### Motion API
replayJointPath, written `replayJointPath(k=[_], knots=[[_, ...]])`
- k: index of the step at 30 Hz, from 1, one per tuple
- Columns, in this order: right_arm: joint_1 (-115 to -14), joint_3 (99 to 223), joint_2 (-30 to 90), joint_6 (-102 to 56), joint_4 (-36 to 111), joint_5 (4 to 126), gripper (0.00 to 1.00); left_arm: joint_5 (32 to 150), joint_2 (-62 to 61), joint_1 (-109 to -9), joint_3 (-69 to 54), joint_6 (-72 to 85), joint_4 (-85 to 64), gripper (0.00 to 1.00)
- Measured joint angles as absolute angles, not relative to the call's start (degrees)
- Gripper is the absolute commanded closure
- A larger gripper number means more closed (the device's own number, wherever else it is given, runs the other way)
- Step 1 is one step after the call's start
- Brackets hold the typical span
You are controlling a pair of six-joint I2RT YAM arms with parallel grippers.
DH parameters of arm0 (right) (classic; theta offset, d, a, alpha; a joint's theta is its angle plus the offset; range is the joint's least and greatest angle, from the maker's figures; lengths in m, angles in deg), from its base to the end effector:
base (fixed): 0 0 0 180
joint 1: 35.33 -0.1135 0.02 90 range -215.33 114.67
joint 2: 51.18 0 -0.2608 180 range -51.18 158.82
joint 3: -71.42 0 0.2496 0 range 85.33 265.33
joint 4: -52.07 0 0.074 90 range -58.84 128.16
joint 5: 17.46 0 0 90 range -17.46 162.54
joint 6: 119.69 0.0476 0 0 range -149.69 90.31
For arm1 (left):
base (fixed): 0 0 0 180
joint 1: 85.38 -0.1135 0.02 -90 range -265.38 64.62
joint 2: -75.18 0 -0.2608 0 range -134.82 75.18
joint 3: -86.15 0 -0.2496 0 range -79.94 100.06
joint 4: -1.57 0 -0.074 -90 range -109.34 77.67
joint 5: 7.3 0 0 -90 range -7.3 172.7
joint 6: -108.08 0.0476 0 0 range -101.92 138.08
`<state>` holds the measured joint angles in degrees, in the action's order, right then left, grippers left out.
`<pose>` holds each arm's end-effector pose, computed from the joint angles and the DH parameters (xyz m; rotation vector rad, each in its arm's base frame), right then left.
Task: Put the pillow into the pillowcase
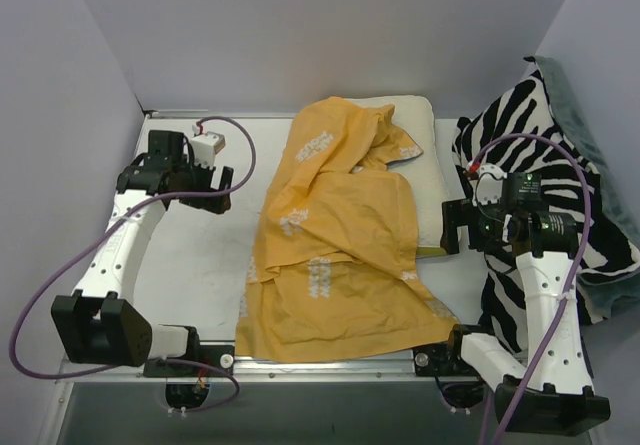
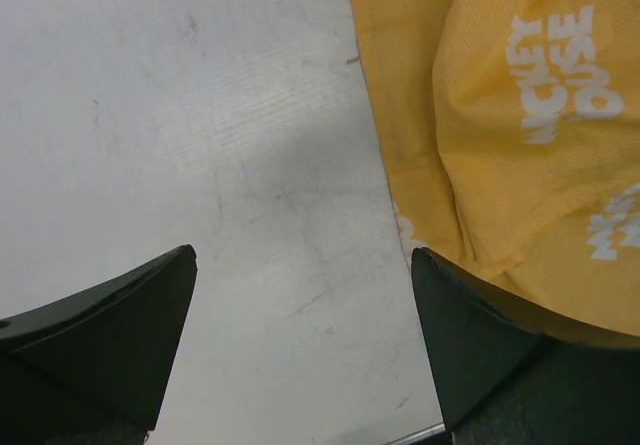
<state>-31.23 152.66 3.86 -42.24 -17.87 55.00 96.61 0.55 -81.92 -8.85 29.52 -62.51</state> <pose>0.1813 0.0014 0.3549 -0.3198 2.2771 0.2083 0.2664 -0.0276 0.3130 0.4205 2.4498 -0.2456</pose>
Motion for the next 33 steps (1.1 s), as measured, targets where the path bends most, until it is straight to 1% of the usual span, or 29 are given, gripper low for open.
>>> replayJointPath(k=[4,14,21,26,29,30,32,33], knots=[[-31.2,153.6,6.2,-42.4,-17.9,54.6,0.00,93.4,-7.2,-77.6,-1.6,27.9,-58.9,0.03],[-30.9,154.9,10.8,-42.9,-18.0,54.6,0.00,92.6,-39.0,-72.1,24.6,20.6,-48.0,0.03],[-30.4,154.8,13.1,-43.2,-18.0,54.8,0.00,93.0,-55.4,-68.6,36.2,15.9,-45.5,0.03],[-30.0,153.7,13.3,-43.4,-18.0,55.4,0.00,91.6,-62.7,-66.6,41.0,15.2,-45.1,0.05],[-29.7,152.9,13.7,-43.5,-18.0,55.7,0.01,89.7,-66.6,-65.7,44.7,15.1,-44.9,0.14],[-29.7,152.7,13.9,-43.5,-18.0,55.7,0.01,88.5,-67.8,-65.4,45.8,15.2,-44.8,0.21],[-29.4,152.6,14.5,-43.7,-18.0,55.8,0.01,87.0,-69.3,-65.1,46.9,15.3,-44.7,0.30],[-29.2,152.6,14.8,-43.7,-18.0,55.8,0.01,86.1,-69.8,-65.0,47.3,15.6,-44.5,0.40]])
